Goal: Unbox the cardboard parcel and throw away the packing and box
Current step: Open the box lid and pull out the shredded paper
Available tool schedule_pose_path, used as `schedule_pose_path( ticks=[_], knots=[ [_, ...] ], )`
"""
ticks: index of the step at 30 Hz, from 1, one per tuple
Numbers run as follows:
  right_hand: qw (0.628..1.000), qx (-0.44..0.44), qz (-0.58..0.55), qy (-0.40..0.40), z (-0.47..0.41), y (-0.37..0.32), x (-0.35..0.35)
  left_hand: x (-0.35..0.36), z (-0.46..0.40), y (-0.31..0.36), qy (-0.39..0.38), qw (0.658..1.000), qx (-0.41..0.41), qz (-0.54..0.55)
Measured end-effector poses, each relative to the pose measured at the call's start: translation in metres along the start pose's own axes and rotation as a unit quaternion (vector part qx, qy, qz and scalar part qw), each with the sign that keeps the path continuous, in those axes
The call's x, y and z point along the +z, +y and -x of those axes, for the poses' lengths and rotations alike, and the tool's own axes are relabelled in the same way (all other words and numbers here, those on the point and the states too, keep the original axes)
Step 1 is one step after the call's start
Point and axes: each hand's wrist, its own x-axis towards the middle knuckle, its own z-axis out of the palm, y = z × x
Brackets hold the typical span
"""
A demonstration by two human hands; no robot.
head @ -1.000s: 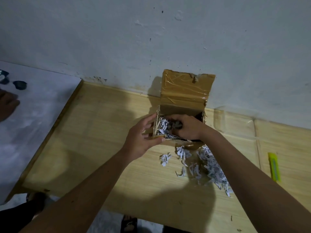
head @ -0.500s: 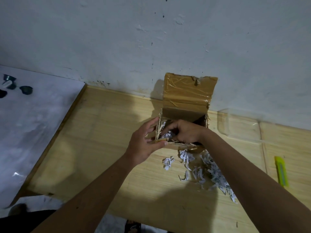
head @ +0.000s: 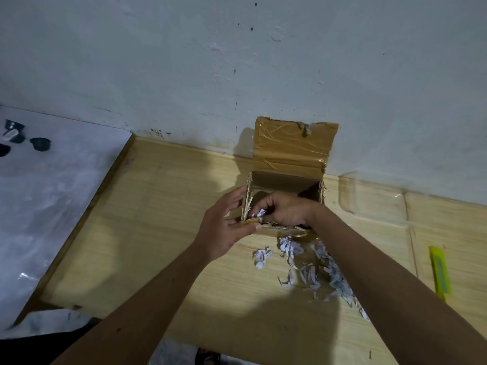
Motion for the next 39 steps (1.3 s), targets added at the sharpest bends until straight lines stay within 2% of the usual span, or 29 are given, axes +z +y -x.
schedule_pose_path(
  ticks=[6, 23, 31, 39],
  knots=[
    [0.998, -0.025, -0.048, 0.017, 0.011, -0.004, -0.005, -0.001, 0.000, 0.000, 0.001, 1.000, 0.015, -0.023],
    [0.967, -0.070, -0.136, 0.202, 0.105, -0.015, -0.040, 0.002, 0.002, 0.005, 0.001, 1.000, -0.002, 0.004],
    [0.957, -0.055, -0.162, 0.235, 0.181, 0.016, -0.038, -0.006, -0.006, 0.009, 0.017, 1.000, 0.000, 0.010],
    [0.956, -0.009, -0.141, 0.255, 0.218, 0.084, -0.006, -0.015, -0.011, 0.016, -0.005, 1.000, 0.002, 0.014]
  ],
)
